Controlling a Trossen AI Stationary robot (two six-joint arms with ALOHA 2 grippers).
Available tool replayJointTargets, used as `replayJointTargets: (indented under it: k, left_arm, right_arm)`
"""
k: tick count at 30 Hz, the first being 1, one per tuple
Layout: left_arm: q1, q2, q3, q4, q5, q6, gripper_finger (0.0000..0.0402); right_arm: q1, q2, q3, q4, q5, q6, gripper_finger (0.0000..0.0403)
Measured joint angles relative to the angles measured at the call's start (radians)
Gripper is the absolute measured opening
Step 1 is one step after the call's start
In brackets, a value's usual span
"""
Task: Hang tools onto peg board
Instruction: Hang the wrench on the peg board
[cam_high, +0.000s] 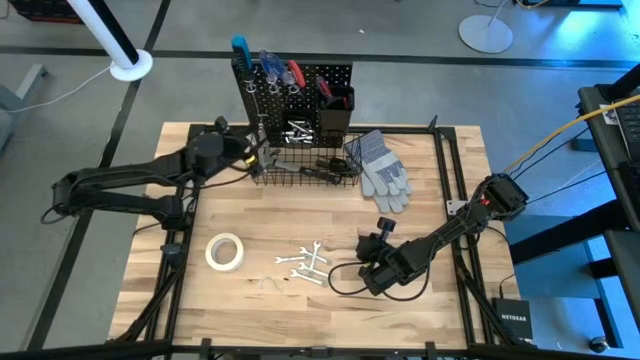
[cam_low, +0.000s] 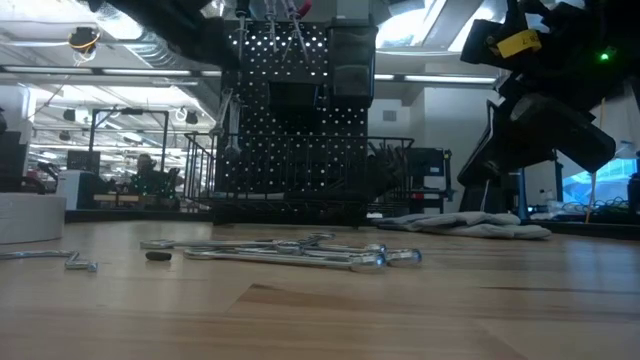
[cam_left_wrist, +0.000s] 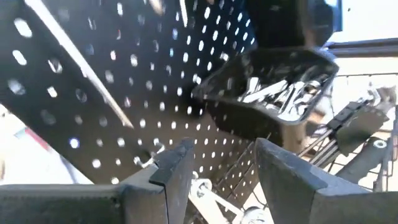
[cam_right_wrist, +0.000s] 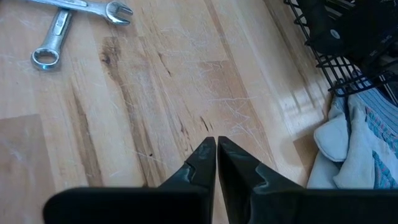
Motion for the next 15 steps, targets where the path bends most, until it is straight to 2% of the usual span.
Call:
replayJointTargets:
  k: [4,8,12,15]
  left_arm:
    - [-0.05,-0.041,0.0,-0.051,0.0,0.123,0.0164]
    - [-0.074,-0.049,0.0,-0.188,0.002,0.234,0.0164]
    - [-0.072,-0.033,0.0,-0.28,-0.001,0.256,0.0164]
    - [-0.072,-0.028,0.0,-0.265,-0.027,0.257,0.0164]
  right_arm:
    - [0.0,0.0,0.0,0.0,-0.001,0.0,0.0023]
    - [0.0,0.0,0.0,0.0,-0.001,0.0,0.0023]
    - [0.0,0.0,0.0,0.0,-0.001,0.0,0.0024]
    - [0.0,0.0,0.0,0.0,-0.001,0.0,0.0024]
